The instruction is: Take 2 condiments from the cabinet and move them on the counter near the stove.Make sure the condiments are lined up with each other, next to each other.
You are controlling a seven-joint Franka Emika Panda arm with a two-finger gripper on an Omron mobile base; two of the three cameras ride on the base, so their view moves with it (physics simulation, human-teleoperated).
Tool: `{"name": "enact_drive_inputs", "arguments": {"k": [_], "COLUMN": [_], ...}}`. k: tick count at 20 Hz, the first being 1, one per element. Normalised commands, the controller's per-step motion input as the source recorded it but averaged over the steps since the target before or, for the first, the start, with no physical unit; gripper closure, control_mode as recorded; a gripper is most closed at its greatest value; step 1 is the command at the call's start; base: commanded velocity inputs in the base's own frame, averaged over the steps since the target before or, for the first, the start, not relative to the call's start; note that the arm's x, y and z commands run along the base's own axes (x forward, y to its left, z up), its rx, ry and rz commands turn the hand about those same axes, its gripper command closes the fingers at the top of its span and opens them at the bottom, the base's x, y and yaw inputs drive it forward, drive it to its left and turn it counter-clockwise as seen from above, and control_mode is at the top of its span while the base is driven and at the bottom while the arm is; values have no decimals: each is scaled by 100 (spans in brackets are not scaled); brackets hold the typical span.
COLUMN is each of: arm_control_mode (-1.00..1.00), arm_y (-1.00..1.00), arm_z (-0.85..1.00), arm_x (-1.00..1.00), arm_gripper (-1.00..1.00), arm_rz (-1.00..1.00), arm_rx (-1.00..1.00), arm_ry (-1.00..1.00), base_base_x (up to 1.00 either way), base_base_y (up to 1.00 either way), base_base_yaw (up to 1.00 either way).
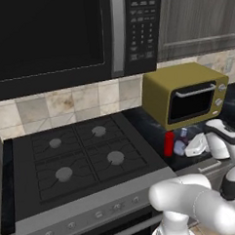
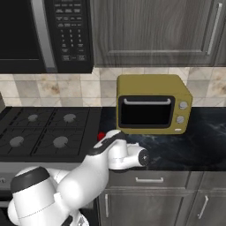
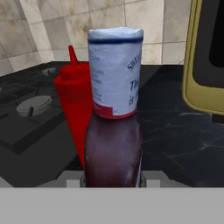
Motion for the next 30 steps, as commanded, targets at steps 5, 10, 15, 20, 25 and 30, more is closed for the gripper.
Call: {"name": "enact_drive_inputs", "arguments": {"k": [5,10,15,20,25,30], "arm_control_mode": [-100,-100,-100,-100,-100,-100], "arm_y": [0,0,0,0,0,0], "arm_z": [-6,-5,0,0,0,0], "arm_x": [15,10,0,0,0,0], "arm_gripper": [100,100,100,100,100,100], "arm_rz": [0,0,0,0,0,0], "arm_rx": [0,0,0,0,0,0], "arm_ry": [0,0,0,0,0,0], "base_base_x": [0,0,0,0,0,0], "base_base_y": [0,0,0,0,0,0], "base_base_yaw": [0,0,0,0,0,0]}}
